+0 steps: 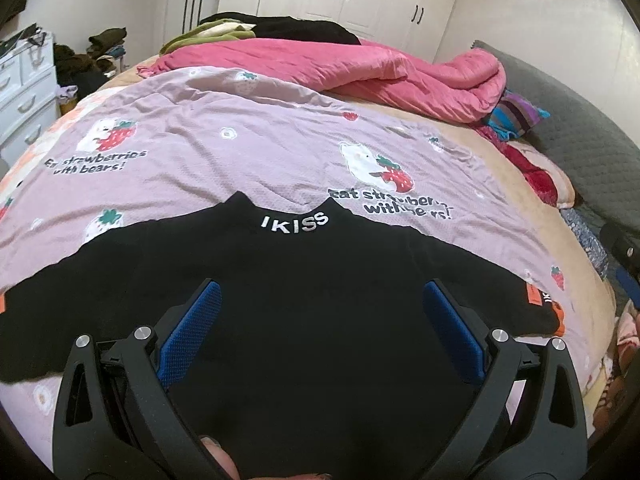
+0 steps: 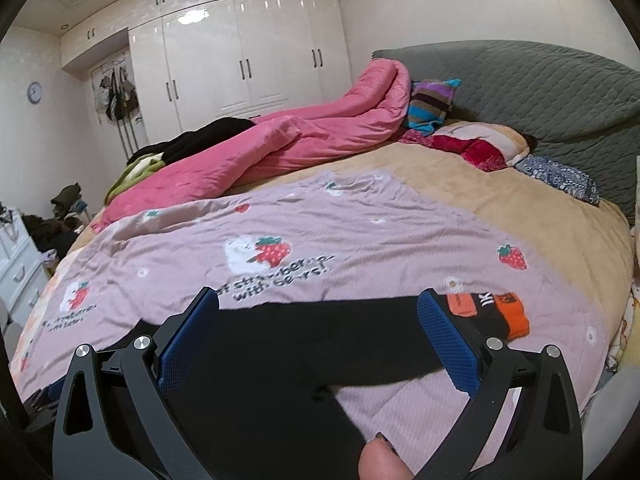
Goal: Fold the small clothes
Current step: 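Move the right tool along the sleeve toward its orange cuff, then close the right tool on the orange cuff and lift it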
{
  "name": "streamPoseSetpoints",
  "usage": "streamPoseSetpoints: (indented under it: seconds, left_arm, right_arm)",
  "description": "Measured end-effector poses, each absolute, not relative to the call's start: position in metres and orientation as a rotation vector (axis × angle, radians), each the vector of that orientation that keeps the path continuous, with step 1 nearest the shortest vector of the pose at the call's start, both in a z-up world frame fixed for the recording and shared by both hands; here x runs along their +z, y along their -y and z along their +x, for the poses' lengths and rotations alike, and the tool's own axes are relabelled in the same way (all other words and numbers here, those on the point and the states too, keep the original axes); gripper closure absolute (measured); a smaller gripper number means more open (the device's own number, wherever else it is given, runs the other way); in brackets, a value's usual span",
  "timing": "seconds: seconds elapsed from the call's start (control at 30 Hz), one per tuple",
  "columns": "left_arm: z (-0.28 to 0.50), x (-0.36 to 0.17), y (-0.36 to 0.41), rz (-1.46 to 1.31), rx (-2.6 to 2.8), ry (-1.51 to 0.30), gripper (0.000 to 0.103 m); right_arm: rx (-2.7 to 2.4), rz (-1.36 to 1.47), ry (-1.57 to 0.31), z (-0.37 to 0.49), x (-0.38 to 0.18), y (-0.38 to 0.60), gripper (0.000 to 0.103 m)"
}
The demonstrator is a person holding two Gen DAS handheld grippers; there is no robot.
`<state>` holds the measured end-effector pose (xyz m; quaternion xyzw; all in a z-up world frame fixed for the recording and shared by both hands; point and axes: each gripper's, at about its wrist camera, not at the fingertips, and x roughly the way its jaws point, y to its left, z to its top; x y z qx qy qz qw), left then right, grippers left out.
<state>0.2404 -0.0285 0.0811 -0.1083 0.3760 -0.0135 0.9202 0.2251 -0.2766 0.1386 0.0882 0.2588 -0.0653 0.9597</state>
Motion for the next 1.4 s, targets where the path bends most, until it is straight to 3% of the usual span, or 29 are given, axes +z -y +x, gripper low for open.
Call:
streamPoseSetpoints:
  seconds: [0.6, 1.4]
  left_arm:
    - [0.282, 0.042, 0.069, -0.152, -0.101, -0.829, 0.008]
    - [0.293, -0.017, 0.113, -0.016, -0.136, -0.921, 0.008]
  right_arm:
    - [-0.301, 0.263, -0.636, 0.271, 0.069, 0.343, 0.004]
    - [-0.635, 0.604, -0.787, 0.281, -0.018, 0.470, 0.004]
